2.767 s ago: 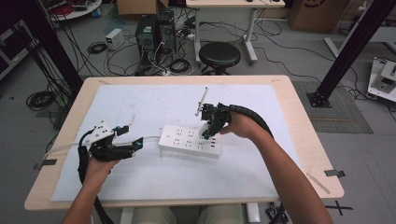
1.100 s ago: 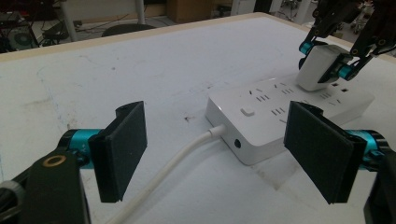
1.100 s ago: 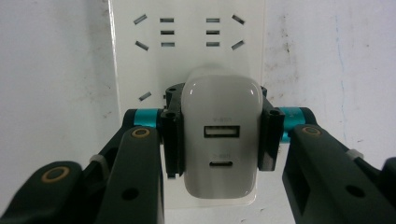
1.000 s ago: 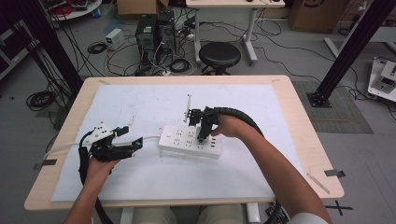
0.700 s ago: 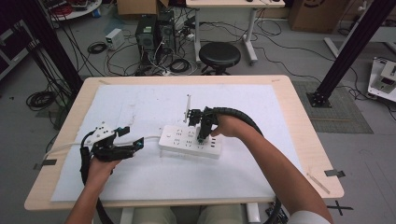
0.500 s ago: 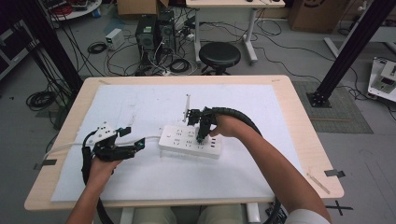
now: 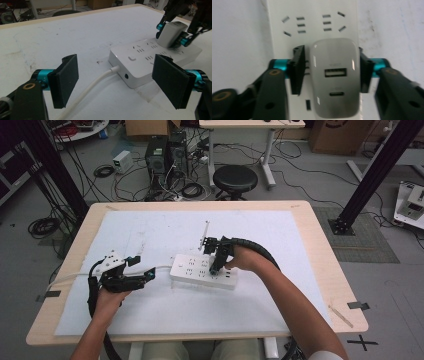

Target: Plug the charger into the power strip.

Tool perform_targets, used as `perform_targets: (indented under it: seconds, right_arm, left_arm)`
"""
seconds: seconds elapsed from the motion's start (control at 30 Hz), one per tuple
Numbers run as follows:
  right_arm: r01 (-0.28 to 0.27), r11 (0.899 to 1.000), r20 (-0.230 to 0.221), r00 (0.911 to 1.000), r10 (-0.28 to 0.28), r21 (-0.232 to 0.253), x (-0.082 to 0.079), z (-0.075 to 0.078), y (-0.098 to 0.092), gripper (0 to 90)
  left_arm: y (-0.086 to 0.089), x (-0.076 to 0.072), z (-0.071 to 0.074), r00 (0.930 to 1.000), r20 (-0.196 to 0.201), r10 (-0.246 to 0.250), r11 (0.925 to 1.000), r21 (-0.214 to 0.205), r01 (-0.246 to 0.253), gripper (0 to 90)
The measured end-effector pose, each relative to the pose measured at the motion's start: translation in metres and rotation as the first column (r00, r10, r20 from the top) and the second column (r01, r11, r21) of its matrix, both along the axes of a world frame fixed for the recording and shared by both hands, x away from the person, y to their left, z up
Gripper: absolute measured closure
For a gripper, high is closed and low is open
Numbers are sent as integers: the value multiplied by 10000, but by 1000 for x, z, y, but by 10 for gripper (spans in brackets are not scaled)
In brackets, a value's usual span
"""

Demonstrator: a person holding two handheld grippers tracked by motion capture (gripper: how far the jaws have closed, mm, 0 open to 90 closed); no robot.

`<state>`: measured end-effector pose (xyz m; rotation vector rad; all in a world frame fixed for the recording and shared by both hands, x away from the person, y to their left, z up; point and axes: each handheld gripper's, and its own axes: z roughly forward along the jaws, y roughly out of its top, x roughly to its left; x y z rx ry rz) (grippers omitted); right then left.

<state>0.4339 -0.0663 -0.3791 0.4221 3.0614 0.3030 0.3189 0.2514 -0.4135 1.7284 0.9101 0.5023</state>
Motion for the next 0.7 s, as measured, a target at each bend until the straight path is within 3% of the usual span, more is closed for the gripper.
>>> perform_targets:
  seconds: [0.03,0.23,0.4,0.57,0.7]
  right_arm:
    - [451,9965,-173,9989,-440,699,-2,-1,-7,414]
    - [992,9844,-181,9951,-976,1453,-3,6,-22,333]
    - [1212,9678,321,9908,-1314,2206,-7,18,-34,252]
    - [1450,9425,870,9801,-1786,3012,-12,31,-50,214]
    - [1850,9203,910,9692,-2289,3446,-16,38,-67,214]
  left_arm:
    - [0,0,0,10000,18,63,10000,-19,-63,213]
    - [-2,-1,1,10000,37,12,10000,21,-12,214]
    - [-4,-2,2,10000,55,1,10000,-6,0,213]
    - [-5,-3,5,9999,122,-36,10000,-29,36,213]
    - [-6,-4,7,9998,164,-68,10000,-62,69,213]
